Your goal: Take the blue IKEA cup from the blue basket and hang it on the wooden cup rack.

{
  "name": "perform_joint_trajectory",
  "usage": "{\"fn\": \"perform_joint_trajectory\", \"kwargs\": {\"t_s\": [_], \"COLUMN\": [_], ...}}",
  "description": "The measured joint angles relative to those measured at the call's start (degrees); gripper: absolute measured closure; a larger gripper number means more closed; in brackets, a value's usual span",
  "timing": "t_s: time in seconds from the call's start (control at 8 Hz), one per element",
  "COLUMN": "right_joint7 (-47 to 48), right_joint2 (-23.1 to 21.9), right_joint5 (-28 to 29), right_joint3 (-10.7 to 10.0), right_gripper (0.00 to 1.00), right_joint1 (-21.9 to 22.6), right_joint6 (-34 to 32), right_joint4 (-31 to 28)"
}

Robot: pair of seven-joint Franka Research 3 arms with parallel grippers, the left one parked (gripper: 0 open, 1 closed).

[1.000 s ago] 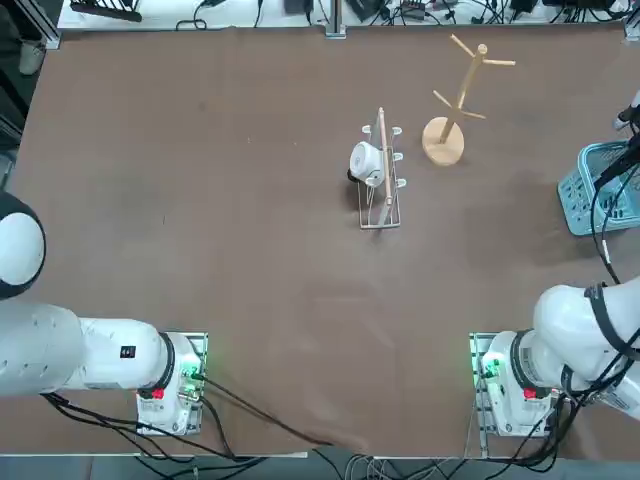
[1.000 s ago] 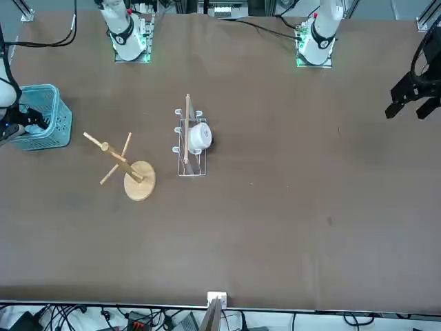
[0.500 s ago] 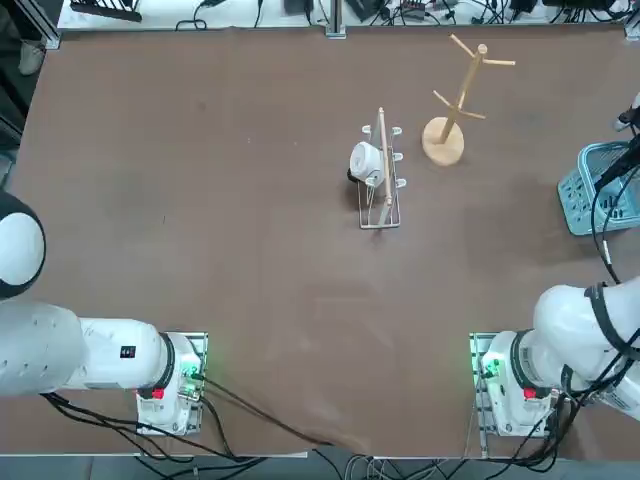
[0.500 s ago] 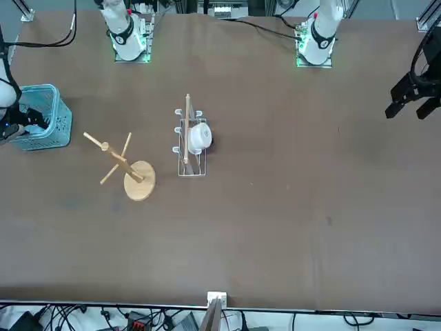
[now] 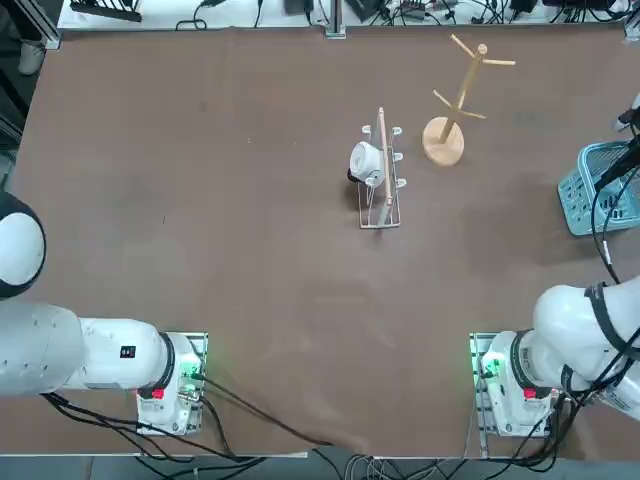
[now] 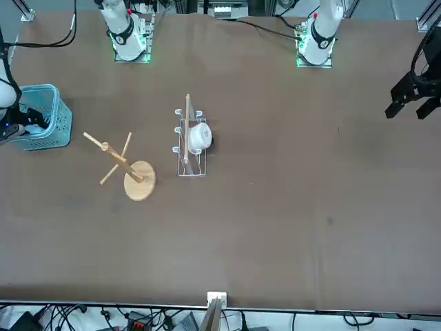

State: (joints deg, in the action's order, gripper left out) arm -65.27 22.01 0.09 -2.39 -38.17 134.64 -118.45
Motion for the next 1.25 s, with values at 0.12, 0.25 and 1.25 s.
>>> {"fn": "perform_joint_trajectory", "kwargs": {"t_s": [0.12,0.25,1.25], "right_joint7": [0.0,0.0,-0.26], "right_joint2": [0.0,0.01,0.06], "right_joint5": [0.0,0.01,0.01], "right_joint3": [-0.02,-0.1,-0.13], "right_gripper": [0.0,0.0,0.0], "right_joint1": [-0.01,-0.09,-1.5], "right_joint6": [0.0,0.0,-0.07], "right_joint4": [0.0,0.0,0.0]}}
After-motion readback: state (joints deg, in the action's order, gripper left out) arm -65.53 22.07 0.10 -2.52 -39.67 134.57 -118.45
